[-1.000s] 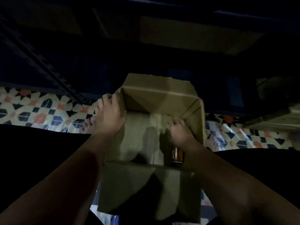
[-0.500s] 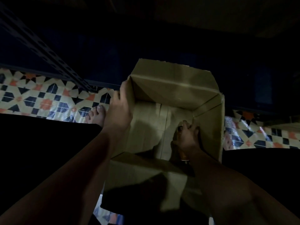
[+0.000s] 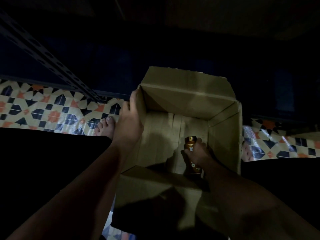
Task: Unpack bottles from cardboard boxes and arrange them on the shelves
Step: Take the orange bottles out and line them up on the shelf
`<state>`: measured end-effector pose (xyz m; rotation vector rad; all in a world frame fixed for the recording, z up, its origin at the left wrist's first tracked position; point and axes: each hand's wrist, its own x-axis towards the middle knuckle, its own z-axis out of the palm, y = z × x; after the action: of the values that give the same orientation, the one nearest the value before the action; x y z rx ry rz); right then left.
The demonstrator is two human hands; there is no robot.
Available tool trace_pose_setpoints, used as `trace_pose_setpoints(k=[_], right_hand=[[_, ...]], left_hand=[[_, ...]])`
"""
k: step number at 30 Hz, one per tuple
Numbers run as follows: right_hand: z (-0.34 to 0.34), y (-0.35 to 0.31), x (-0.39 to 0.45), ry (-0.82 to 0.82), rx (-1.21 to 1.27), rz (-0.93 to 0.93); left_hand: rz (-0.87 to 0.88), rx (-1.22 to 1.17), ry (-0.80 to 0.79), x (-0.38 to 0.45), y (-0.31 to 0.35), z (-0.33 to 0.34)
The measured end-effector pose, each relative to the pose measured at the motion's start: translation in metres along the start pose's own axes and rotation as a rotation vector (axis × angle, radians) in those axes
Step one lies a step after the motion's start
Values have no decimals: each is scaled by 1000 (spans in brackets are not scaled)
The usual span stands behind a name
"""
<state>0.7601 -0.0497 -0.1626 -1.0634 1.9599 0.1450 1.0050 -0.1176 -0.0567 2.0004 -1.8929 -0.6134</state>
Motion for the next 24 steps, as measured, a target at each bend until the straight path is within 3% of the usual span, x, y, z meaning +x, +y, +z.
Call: trace_pose_setpoints(k=[5, 12, 14, 17, 24], right_hand=[[-20, -3, -14, 38, 291, -51], [-77, -22, -69, 432, 455, -246], [-100, -29, -86, 533, 526, -299], [-138, -37, -117, 711, 634, -366], [-252, -45, -193, 1143, 889, -521]], left_hand=[[8, 39, -24, 0, 2, -2], [25, 236, -91, -3, 15, -19], [137, 283, -23, -1, 25, -25], [361, 164, 53, 2, 72, -41], [1087, 37, 368, 18, 220, -112]])
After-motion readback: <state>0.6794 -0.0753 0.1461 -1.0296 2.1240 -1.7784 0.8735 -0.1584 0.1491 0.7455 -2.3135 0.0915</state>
